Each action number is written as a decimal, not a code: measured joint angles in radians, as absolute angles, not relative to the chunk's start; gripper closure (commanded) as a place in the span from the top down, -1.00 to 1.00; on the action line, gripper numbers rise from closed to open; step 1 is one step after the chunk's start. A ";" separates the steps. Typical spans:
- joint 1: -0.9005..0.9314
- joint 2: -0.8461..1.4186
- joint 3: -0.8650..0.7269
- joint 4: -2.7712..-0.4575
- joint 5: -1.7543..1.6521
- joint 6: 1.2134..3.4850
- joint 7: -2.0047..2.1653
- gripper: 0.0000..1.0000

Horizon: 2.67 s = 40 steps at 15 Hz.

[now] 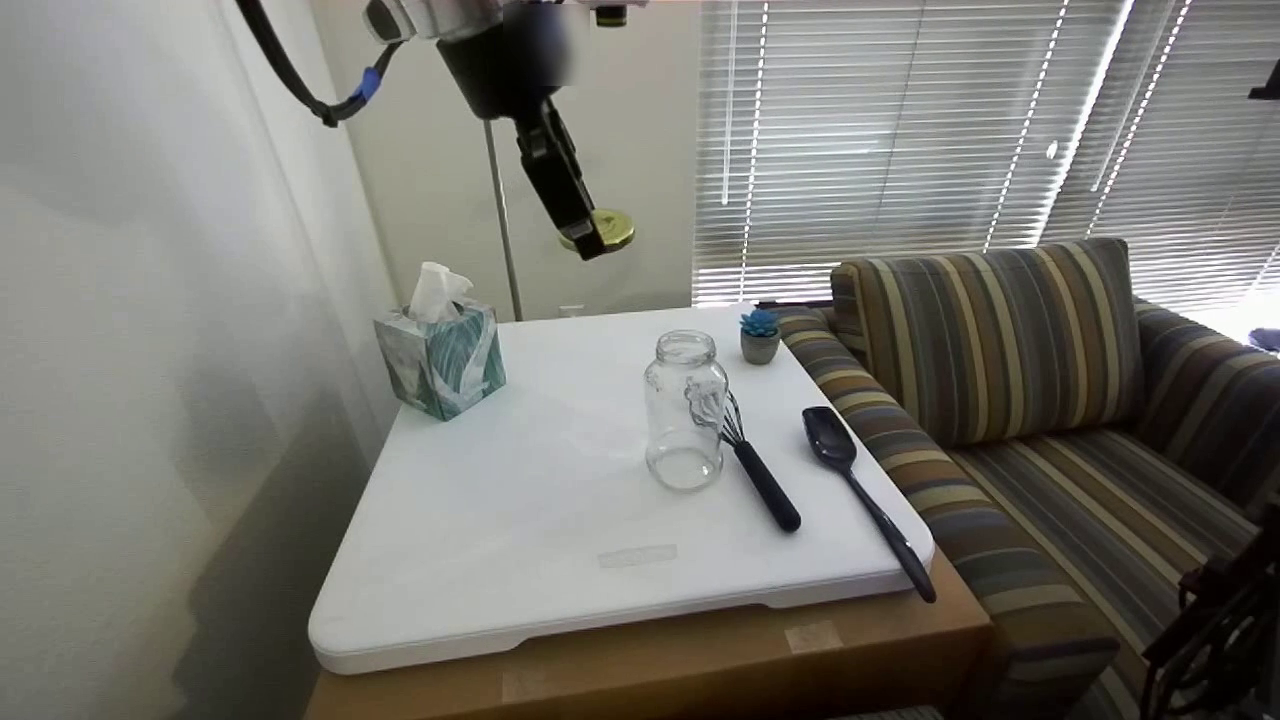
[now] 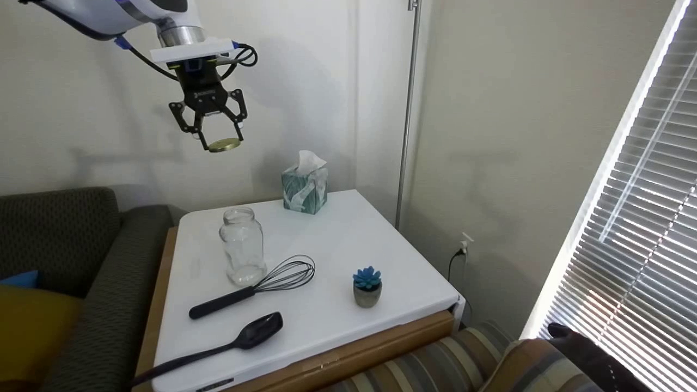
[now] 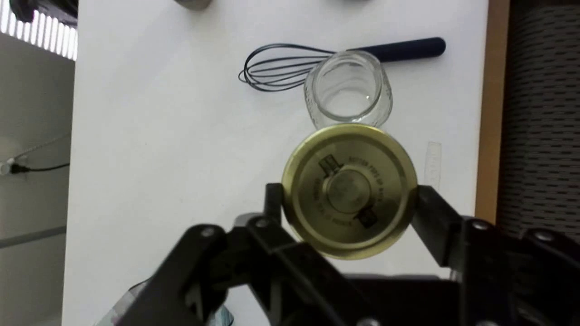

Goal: Put the lid on the bottle

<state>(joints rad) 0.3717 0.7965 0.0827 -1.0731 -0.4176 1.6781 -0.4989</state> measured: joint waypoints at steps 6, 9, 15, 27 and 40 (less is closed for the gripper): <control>0.347 0.762 0.071 -1.177 -0.415 1.665 -0.418 -0.06; 0.317 0.745 0.070 -1.252 -0.413 1.730 -0.360 -0.06; 0.259 0.708 0.072 -1.384 -0.394 1.817 -0.277 -0.06; 0.217 0.629 0.081 -1.563 -0.298 2.081 -0.202 -0.06; 0.175 0.579 0.088 -1.659 -0.226 2.136 -0.209 0.44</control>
<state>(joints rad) 0.1748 0.5788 0.0882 -1.6593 -0.2258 2.1361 -0.2093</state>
